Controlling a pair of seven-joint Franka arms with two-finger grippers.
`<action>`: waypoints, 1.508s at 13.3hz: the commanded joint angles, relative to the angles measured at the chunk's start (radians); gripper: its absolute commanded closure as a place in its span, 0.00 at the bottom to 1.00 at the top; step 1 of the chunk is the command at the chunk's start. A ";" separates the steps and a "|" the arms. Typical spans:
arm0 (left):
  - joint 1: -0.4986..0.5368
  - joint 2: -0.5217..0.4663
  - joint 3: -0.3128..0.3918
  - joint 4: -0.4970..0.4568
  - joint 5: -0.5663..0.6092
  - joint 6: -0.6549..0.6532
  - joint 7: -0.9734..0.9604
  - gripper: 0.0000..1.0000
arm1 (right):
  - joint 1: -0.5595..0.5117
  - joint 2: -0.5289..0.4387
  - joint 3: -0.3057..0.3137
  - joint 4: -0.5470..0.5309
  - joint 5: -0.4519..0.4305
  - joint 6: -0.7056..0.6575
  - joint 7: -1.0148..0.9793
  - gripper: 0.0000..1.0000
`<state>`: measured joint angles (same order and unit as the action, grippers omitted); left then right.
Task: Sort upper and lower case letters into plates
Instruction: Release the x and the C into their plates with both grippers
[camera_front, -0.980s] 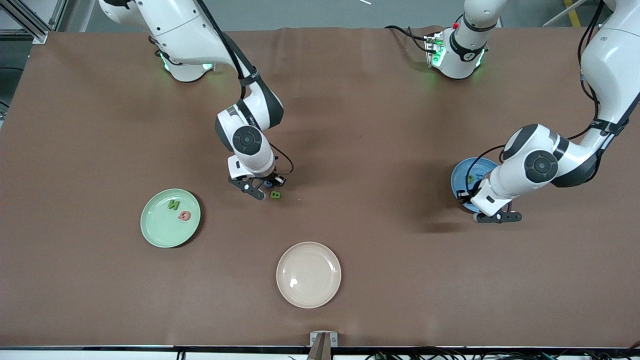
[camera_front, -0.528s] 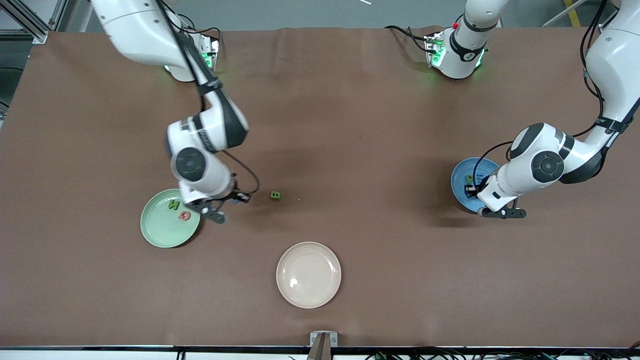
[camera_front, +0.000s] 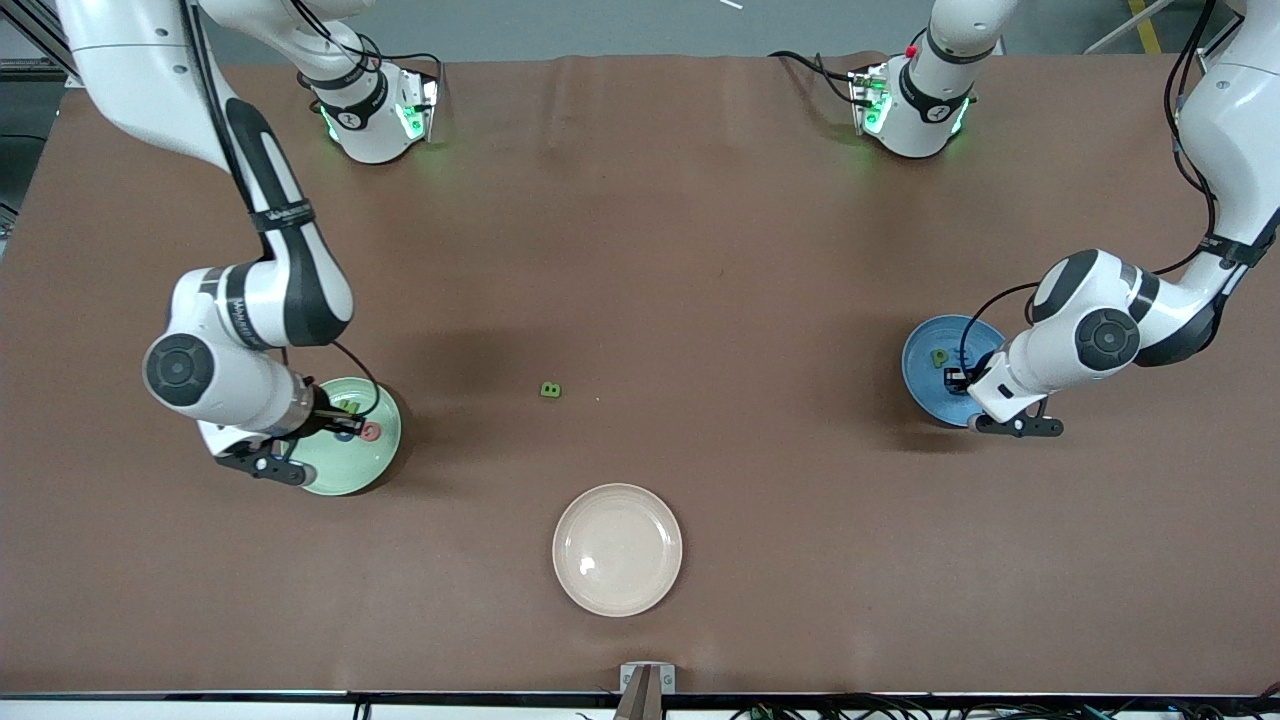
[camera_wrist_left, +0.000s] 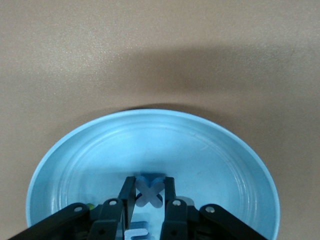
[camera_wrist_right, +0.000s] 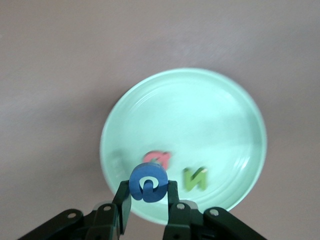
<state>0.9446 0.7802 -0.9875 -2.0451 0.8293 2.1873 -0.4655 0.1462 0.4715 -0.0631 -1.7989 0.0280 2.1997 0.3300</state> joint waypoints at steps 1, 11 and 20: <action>0.003 0.001 0.003 0.003 0.034 -0.001 0.016 0.88 | -0.039 -0.002 0.020 -0.022 -0.022 0.043 -0.023 0.99; -0.004 -0.005 0.003 0.023 0.034 0.003 0.013 0.00 | -0.097 0.133 0.020 -0.045 -0.020 0.229 -0.097 0.98; 0.003 -0.021 -0.089 0.072 -0.004 -0.132 0.001 0.00 | -0.100 0.131 0.022 -0.079 -0.013 0.213 -0.082 0.70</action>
<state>0.9441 0.7789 -1.0609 -1.9782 0.8443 2.0915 -0.4658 0.0640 0.6203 -0.0591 -1.8477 0.0192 2.4170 0.2409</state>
